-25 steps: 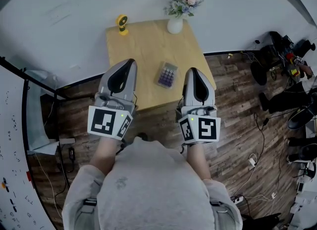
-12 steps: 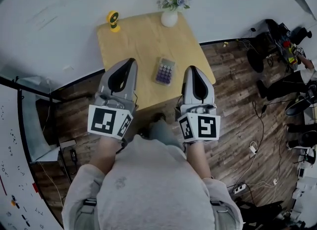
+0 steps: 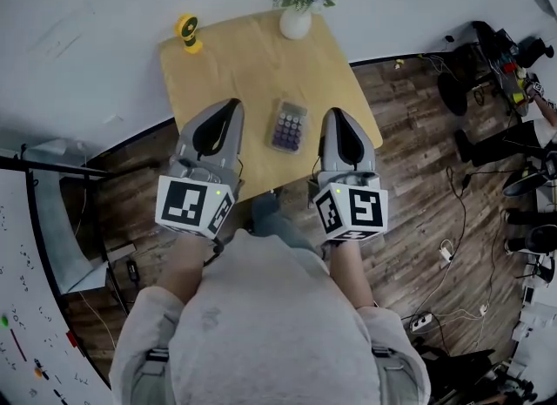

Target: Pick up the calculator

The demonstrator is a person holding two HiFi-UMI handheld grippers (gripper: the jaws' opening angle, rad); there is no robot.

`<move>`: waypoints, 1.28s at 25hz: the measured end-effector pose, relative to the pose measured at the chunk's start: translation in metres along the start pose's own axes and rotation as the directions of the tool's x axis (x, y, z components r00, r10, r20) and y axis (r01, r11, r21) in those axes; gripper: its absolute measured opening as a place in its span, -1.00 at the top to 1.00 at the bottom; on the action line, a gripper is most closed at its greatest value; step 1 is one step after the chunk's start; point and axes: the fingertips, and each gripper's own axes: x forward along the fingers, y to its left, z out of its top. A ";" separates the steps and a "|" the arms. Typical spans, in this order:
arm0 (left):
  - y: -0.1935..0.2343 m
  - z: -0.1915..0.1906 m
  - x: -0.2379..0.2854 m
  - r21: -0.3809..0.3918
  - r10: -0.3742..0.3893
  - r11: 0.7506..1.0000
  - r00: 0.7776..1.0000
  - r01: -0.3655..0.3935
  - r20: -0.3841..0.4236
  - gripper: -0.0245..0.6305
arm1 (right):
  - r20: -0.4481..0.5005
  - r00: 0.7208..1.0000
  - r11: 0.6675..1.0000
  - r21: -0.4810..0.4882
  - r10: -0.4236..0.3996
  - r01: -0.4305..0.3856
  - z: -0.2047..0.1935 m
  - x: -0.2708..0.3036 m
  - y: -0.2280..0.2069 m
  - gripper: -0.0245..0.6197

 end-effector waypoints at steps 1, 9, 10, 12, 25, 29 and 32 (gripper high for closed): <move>0.003 -0.005 0.006 0.001 -0.003 1.000 1.000 0.003 -0.015 0.91 | -0.016 1.000 1.000 0.006 -0.005 0.005 -0.005 0.007 -0.004 0.92; 0.021 -0.058 0.057 -0.032 -0.039 0.999 0.984 0.034 -0.175 0.91 | -0.164 0.985 0.995 0.070 -0.055 0.067 -0.051 0.050 -0.035 0.92; 0.022 -0.067 0.063 -0.031 -0.044 0.999 0.979 0.039 -0.200 0.91 | -0.183 0.981 0.994 0.077 -0.059 0.074 -0.058 0.054 -0.038 0.91; 0.024 -0.086 0.072 -0.031 -0.055 0.998 0.966 0.048 -0.253 0.91 | -0.222 0.973 0.992 0.095 -0.061 0.084 -0.073 0.061 -0.043 0.92; 0.019 -0.203 0.103 -0.149 -0.113 0.988 0.849 0.041 -0.516 0.91 | -0.486 0.873 0.965 0.205 -0.043 0.162 -0.182 0.072 -0.072 0.91; 0.014 -0.232 0.104 -0.188 -0.137 0.982 0.808 0.033 -0.573 0.91 | -0.547 0.837 0.953 0.240 -0.022 0.182 -0.211 0.069 -0.073 0.91; 0.010 -0.248 0.104 -0.214 -0.150 0.977 0.788 0.024 -0.597 0.90 | -0.582 0.813 0.942 0.269 -0.006 0.200 -0.229 0.064 -0.074 0.89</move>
